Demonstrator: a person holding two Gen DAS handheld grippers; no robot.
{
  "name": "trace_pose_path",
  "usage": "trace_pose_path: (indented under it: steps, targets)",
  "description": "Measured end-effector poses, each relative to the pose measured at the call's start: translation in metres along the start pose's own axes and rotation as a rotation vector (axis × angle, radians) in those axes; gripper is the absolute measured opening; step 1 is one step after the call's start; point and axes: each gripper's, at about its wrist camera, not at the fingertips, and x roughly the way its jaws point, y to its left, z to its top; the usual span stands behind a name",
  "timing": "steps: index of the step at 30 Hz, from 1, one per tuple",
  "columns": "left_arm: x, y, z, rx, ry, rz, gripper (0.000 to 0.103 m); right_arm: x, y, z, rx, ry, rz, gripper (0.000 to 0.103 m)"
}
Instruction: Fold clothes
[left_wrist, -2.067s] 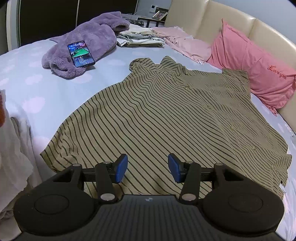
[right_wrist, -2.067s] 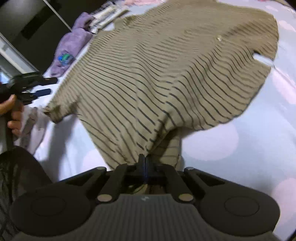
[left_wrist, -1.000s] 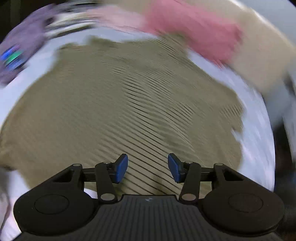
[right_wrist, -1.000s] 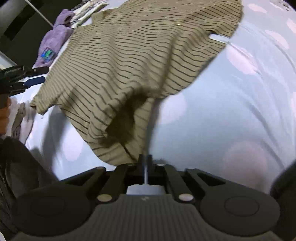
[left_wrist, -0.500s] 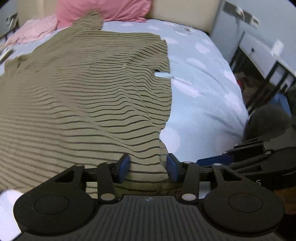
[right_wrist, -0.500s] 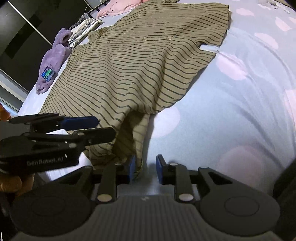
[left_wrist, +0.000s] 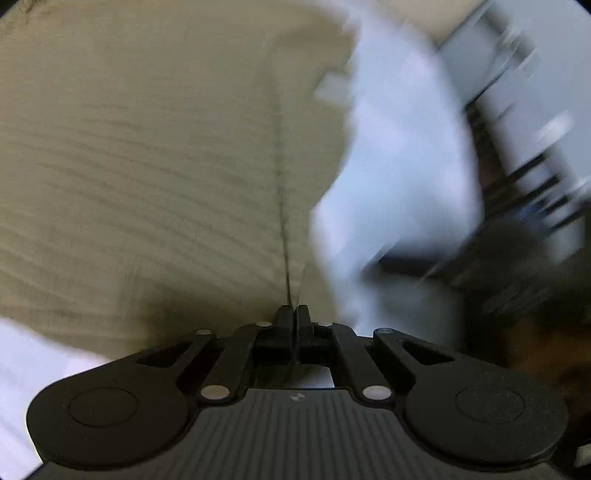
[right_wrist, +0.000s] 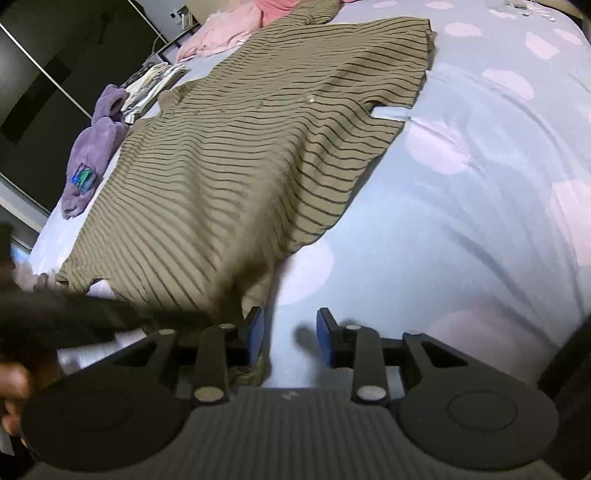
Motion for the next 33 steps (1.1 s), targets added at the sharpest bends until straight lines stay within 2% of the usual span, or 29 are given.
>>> trace_pose_path:
  steps: [4, 5, 8, 10, 13, 16, 19, 21, 22, 23, 24, 27, 30, 33]
  targets:
    - [0.002, -0.015, -0.003, 0.075, -0.004, 0.041, 0.003, 0.006, 0.005, 0.006, -0.025, -0.023, -0.001, 0.035]
    - [0.001, -0.014, -0.003, 0.062, 0.001, 0.031, 0.003, 0.008, 0.007, 0.009, -0.031, -0.031, 0.003, 0.035]
    - [-0.012, -0.014, -0.004, 0.036, -0.017, -0.065, 0.004, 0.015, 0.014, 0.018, -0.055, -0.073, 0.020, 0.038]
    - [-0.023, -0.017, -0.006, 0.028, -0.042, -0.152, 0.013, 0.024, 0.016, 0.025, -0.050, -0.087, -0.018, 0.040]
    - [-0.027, -0.022, -0.009, 0.037, -0.065, -0.082, 0.016, 0.036, 0.005, 0.032, 0.063, -0.068, -0.008, 0.040]
    - [-0.026, -0.015, -0.010, 0.016, -0.060, -0.069, 0.016, 0.042, -0.006, 0.033, 0.143, -0.063, -0.013, 0.039]
    - [-0.035, -0.012, -0.011, 0.006, -0.087, -0.055, 0.016, 0.041, -0.013, 0.033, 0.164, -0.138, -0.074, 0.039]
    - [-0.039, -0.010, -0.012, -0.001, -0.096, -0.050, 0.016, 0.044, -0.018, 0.036, 0.171, -0.176, -0.063, 0.038]
    - [-0.040, -0.009, -0.013, -0.004, -0.097, -0.047, 0.016, 0.048, -0.020, 0.038, 0.163, -0.178, -0.049, 0.035]
    - [-0.038, -0.009, -0.013, -0.003, -0.096, -0.032, 0.016, 0.049, -0.020, 0.040, 0.147, -0.174, -0.045, 0.011]
    - [-0.036, -0.008, -0.013, -0.003, -0.095, -0.018, 0.016, 0.047, -0.019, 0.041, 0.131, -0.169, -0.046, 0.002]
    - [-0.031, -0.007, -0.013, -0.004, -0.088, 0.013, 0.016, 0.041, -0.019, 0.047, 0.082, -0.154, -0.048, 0.000]
    - [-0.021, -0.009, -0.011, 0.005, -0.067, 0.013, 0.016, 0.016, -0.023, 0.053, 0.026, -0.181, -0.089, 0.000]
    - [-0.016, -0.014, -0.011, 0.024, -0.056, 0.005, 0.016, 0.022, -0.027, 0.053, -0.023, -0.108, -0.112, 0.000]
